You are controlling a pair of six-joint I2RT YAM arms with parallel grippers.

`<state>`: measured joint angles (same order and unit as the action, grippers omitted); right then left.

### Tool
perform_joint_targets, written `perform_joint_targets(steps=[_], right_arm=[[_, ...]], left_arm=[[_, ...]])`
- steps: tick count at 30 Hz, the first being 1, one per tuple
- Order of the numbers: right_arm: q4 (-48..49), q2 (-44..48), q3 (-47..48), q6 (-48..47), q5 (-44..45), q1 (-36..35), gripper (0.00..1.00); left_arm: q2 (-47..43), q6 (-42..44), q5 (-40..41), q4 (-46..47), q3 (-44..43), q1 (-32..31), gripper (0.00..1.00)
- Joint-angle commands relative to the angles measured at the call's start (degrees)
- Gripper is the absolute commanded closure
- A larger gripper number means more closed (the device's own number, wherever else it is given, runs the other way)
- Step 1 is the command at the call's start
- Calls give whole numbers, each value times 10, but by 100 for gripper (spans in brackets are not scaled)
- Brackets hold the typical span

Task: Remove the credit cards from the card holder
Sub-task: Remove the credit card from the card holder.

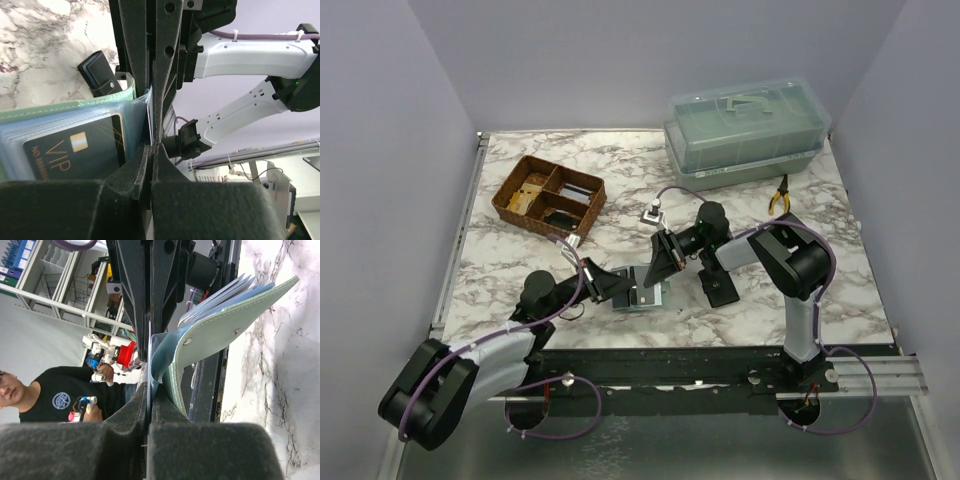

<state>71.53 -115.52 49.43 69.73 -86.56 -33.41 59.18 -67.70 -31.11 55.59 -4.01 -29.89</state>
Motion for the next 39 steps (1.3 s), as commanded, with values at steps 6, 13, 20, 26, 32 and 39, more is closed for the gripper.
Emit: perform_joint_targets(steps=[6, 13, 20, 26, 32, 39], right_arm=[[7, -1, 1, -4, -29, 17, 100], [16, 0, 1, 1, -32, 17, 100], [37, -3, 0, 16, -34, 17, 100], [55, -12, 2, 31, -34, 17, 100], [61, -16, 2, 35, -34, 17, 100], [76, -21, 3, 46, -35, 17, 100]], left_arm=[[-95, -4, -29, -35, 17, 40, 100], [-117, -10, -23, -85, 12, 48, 100], [-103, -3, -20, -115, -5, 49, 41], [-52, -8, -53, -84, -29, 48, 44], [-34, -23, -63, -38, -30, 48, 52], [-23, -35, -67, -16, -28, 45, 55]])
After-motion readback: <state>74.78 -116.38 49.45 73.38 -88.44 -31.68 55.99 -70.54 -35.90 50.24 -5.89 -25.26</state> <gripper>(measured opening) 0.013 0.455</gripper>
